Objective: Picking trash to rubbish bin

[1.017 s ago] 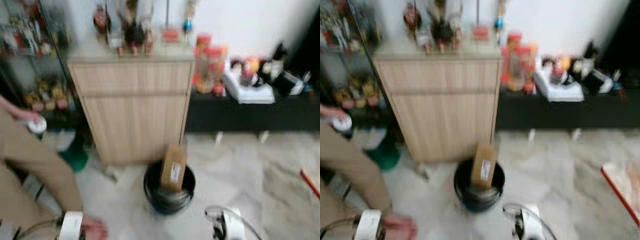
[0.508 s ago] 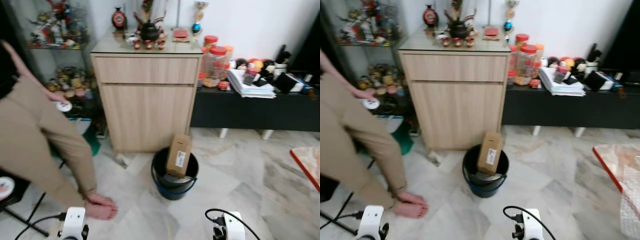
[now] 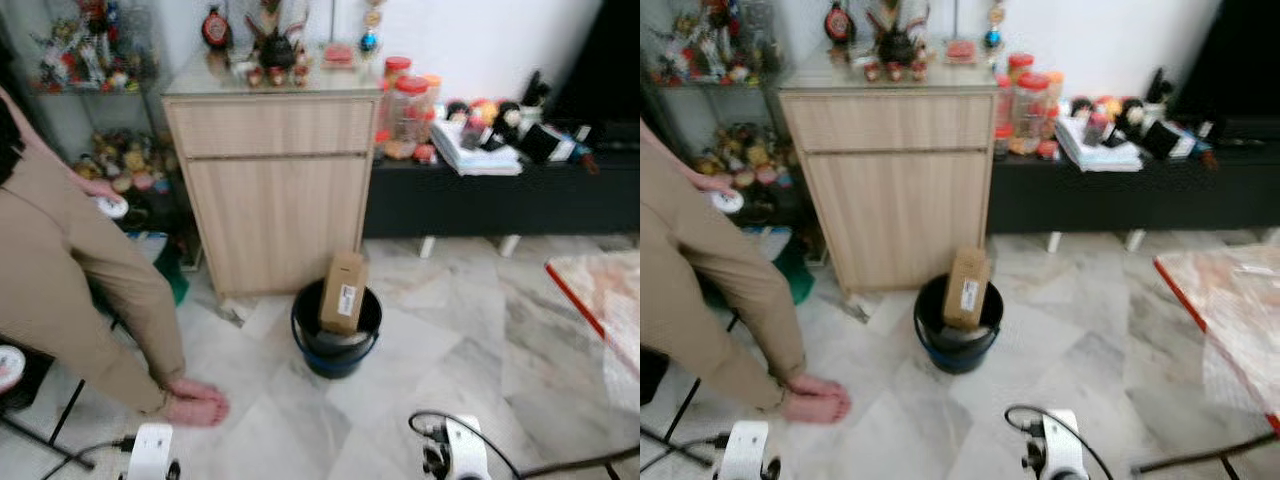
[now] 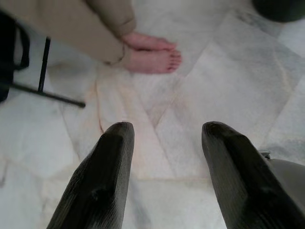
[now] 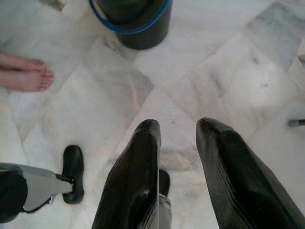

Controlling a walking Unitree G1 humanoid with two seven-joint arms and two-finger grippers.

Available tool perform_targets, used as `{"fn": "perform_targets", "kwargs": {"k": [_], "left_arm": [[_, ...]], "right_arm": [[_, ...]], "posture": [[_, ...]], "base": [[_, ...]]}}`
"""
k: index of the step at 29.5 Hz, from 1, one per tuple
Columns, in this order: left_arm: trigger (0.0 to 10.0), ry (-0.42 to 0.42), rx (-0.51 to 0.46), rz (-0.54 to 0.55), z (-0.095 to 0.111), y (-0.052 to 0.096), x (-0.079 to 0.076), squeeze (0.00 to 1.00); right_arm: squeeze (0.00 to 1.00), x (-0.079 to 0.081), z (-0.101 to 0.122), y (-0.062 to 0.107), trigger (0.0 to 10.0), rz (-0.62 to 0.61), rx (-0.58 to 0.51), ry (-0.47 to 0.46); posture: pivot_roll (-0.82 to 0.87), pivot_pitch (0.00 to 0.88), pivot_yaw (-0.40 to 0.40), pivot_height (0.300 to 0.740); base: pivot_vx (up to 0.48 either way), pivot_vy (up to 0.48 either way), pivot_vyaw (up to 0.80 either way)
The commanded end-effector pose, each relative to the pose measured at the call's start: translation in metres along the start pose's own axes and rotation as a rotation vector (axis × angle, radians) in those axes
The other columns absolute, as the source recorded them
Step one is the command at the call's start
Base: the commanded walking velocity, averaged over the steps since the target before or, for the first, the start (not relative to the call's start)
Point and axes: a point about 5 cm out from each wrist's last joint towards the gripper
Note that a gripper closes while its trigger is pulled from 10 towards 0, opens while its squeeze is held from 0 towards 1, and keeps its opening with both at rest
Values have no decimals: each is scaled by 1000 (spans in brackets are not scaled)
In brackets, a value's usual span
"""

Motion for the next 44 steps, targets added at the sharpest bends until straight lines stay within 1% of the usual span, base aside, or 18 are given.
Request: {"fn": "perform_targets", "kwargs": {"k": [1, 6, 10, 13, 25, 30, 44], "left_arm": [[10000, -10, -10, -1, 5, -2, 0, 0], [10000, -13, -19, -5, 9, -3, -1, 0], [10000, -24, -41, -15, 19, -6, 1, 0], [10000, -26, -49, -19, 22, -7, 1, 0], [10000, -28, -48, -22, 21, -6, 0, 0], [10000, -29, -40, -21, 16, -5, 1, 0], [10000, -38, -33, -30, 12, -3, 0, 0]], "right_arm": [[0, -1, 1, 0, 10000, -6, -8, -19], [0, -1, 1, 0, 10000, -7, -7, -23], [0, 1, 0, 0, 10000, -14, -7, -35], [0, 1, -1, 0, 10000, -17, -6, -40], [0, 2, -4, 1, 10000, -22, 3, -47], [0, 4, -4, 0, 10000, -19, 7, -41], [0, 6, -5, 0, 10000, -9, 15, -25]], "posture": [[-18, 0, -29, 740], [-20, 0, -25, 740], [-27, 0, -8, 740], [-26, 0, -3, 740], [-27, 0, 1, 740], [-21, 0, 0, 740], [-21, 0, 2, 740]], "base": [[0, 0, -756], [0, 0, -756], [0, 0, -750], [0, 0, -750], [0, 0, -749], [0, 0, -749], [0, 0, -750]]}}
Point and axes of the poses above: a point about 5 cm out from each wrist's last joint towards the gripper, its own y axis pointing back from the gripper into the wrist, its own z axis along the axis of the wrist's last joint, x = y × z, and after that the axes turned 3 degrees about y, right-handed
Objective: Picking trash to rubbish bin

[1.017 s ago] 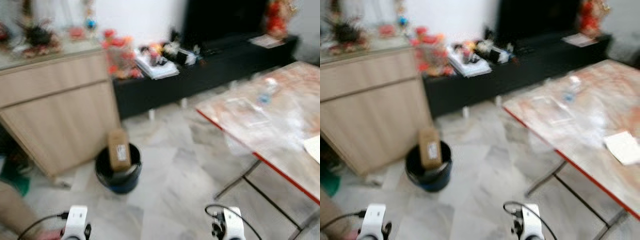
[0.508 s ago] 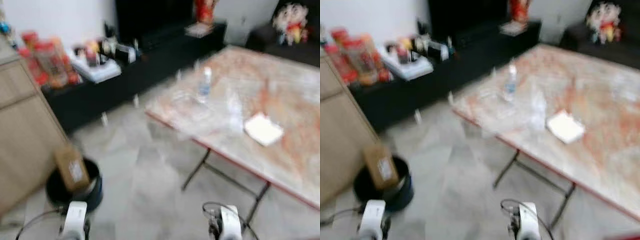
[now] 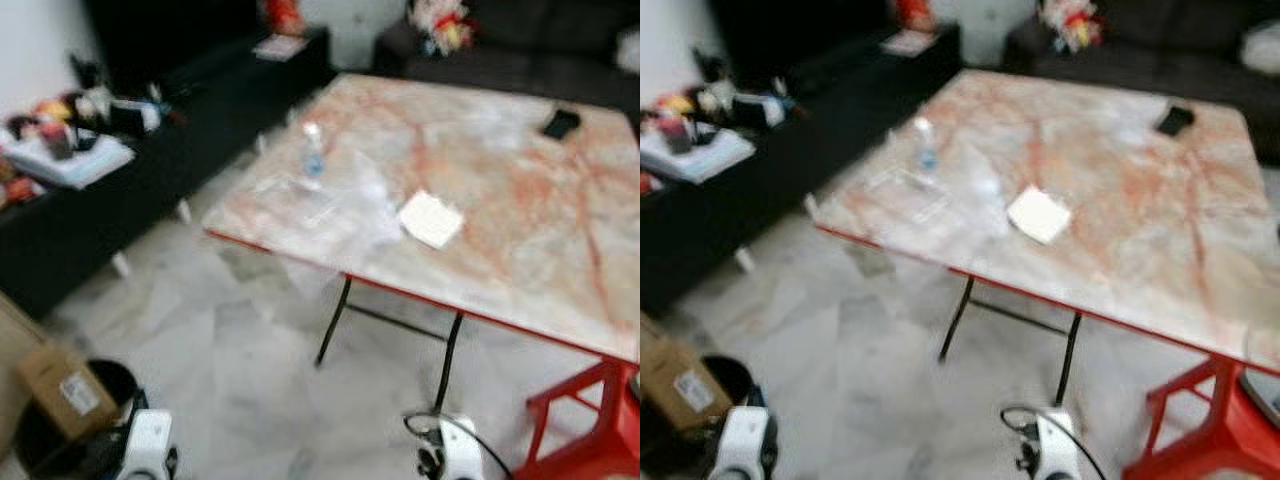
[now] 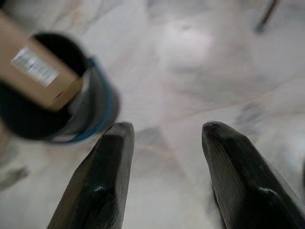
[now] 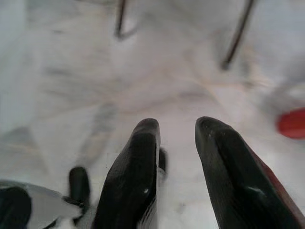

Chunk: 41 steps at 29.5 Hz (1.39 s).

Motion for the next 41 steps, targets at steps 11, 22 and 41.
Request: {"fn": "perform_targets", "kwargs": {"k": [11, 22, 41], "left_arm": [[10000, -27, 20, 1, -6, 2, 4, 0], [10000, -18, 29, 3, -9, 3, 2, 0], [10000, -12, 25, 11, -8, 3, 1, 0]], "right_arm": [[0, 8, 0, -1, 10000, 22, 5, 4], [0, 7, 2, -2, 10000, 18, 1, 0], [0, 10, 6, -3, 10000, 26, -9, -17]], "posture": [[-19, 0, -4, 740], [-20, 0, -11, 740], [-14, 0, -16, 740]], "base": [[0, 0, -756], [0, 0, -700], [0, 0, -184]]}}
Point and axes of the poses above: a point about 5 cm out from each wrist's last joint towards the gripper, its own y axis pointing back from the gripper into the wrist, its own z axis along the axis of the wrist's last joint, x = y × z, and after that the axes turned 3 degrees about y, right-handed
